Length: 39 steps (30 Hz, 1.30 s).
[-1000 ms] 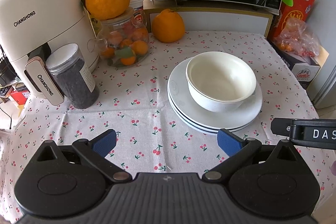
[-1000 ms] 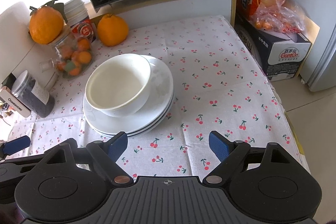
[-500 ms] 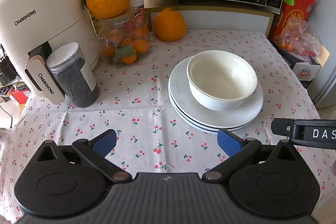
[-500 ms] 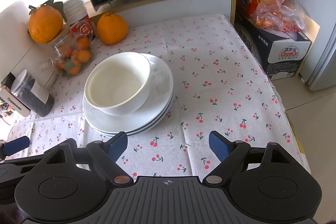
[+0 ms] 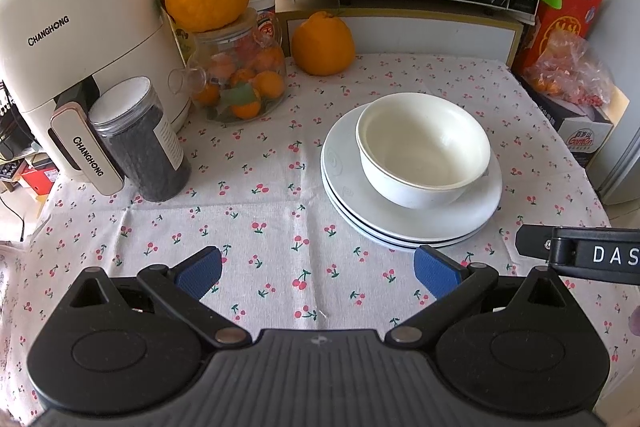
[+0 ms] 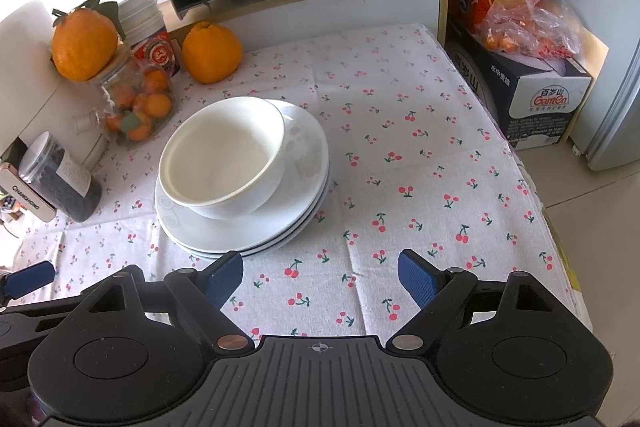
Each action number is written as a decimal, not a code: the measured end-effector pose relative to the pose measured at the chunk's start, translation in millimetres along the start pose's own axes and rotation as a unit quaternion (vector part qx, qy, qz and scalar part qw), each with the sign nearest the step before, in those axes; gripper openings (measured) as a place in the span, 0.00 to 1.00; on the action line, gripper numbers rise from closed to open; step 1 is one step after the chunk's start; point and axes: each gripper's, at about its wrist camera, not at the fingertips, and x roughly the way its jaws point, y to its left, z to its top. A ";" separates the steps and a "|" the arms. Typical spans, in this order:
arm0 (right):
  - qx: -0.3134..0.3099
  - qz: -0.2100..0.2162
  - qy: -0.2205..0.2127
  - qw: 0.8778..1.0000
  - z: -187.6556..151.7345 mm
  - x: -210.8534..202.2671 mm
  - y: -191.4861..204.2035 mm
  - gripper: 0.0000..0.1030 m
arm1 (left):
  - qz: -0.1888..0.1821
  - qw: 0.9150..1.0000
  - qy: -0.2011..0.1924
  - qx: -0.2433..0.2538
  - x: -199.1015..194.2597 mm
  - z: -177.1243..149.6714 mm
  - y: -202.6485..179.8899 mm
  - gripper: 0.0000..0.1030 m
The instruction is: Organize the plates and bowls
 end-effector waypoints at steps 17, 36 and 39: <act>-0.001 -0.001 0.001 1.000 -0.6 1.0 -0.3 0.84 | 0.008 1.000 0.009 0.006 1.2 -1.1 -3.1 0.99; -0.001 -0.001 0.002 1.000 -0.8 1.5 -0.4 0.84 | 0.008 1.000 0.012 0.005 1.6 -2.4 -4.1 0.99; -0.001 -0.002 0.002 1.000 -2.4 2.6 -1.6 0.85 | 0.008 1.000 0.012 0.005 1.7 -2.4 -4.1 0.99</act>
